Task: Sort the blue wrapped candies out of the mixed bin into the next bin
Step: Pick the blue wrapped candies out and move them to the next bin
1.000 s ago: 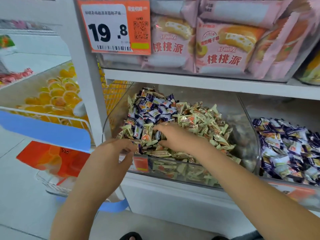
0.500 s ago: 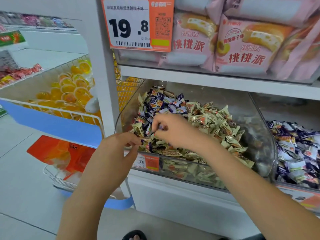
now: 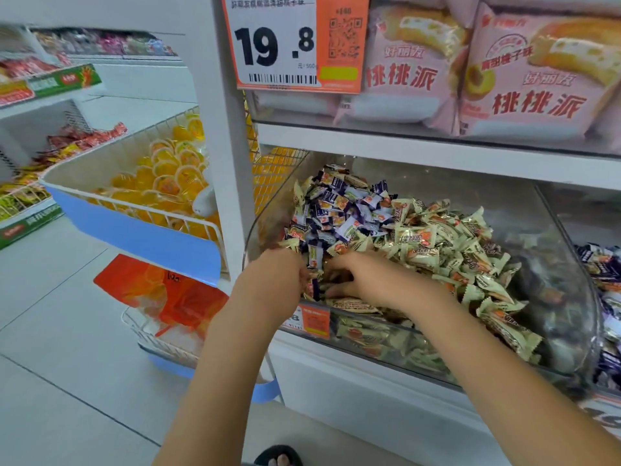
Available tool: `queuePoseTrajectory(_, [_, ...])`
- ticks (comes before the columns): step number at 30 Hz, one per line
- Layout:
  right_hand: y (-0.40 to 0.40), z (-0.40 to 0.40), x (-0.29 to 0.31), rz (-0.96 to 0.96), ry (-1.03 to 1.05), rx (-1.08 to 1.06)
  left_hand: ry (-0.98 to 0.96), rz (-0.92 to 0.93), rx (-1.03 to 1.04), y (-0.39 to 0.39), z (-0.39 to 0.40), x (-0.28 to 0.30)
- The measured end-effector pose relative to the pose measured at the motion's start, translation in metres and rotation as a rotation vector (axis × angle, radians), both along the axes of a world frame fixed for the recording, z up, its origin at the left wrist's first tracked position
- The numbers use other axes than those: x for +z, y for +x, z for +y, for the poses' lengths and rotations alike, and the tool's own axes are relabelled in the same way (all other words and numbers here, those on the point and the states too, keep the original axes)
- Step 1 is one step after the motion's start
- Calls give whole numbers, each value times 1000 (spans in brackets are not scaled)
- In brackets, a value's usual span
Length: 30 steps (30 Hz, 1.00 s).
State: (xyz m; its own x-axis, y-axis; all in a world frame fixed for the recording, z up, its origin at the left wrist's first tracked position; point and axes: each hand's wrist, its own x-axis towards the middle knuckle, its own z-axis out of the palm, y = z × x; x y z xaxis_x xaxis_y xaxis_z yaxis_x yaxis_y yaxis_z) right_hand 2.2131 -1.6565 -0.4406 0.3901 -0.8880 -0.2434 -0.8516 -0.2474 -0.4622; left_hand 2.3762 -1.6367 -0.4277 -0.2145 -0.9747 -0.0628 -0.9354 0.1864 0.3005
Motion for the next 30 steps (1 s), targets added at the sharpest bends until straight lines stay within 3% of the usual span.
queuePoseTrajectory(5, [2, -4, 0, 109, 16, 36, 151, -39, -38, -2, -14, -1])
queuePoseTrajectory(10, [-7, 0, 4, -79, 11, -4, 20, 44, -28, -3, -13, -1])
queuePoseTrajectory(14, [-14, 0, 12, -262, 14, -141, -143, 414, 28, -2, -4, 3])
queuePoseTrajectory(17, [-12, 2, 20, -651, 258, -360, -245, 737, 159, -5, 2, 14])
queuePoseTrajectory(21, [-7, 4, 22, -1000, 492, -527, -137, 976, 218, -19, 3, 18])
queuePoseTrajectory(26, [-5, 14, 24, -1132, 609, -532, -174, 976, 213, -42, 3, 15])
queuePoseTrajectory(30, [-11, 26, 38, -1021, 310, -606, -246, 885, 115, -54, 11, 22])
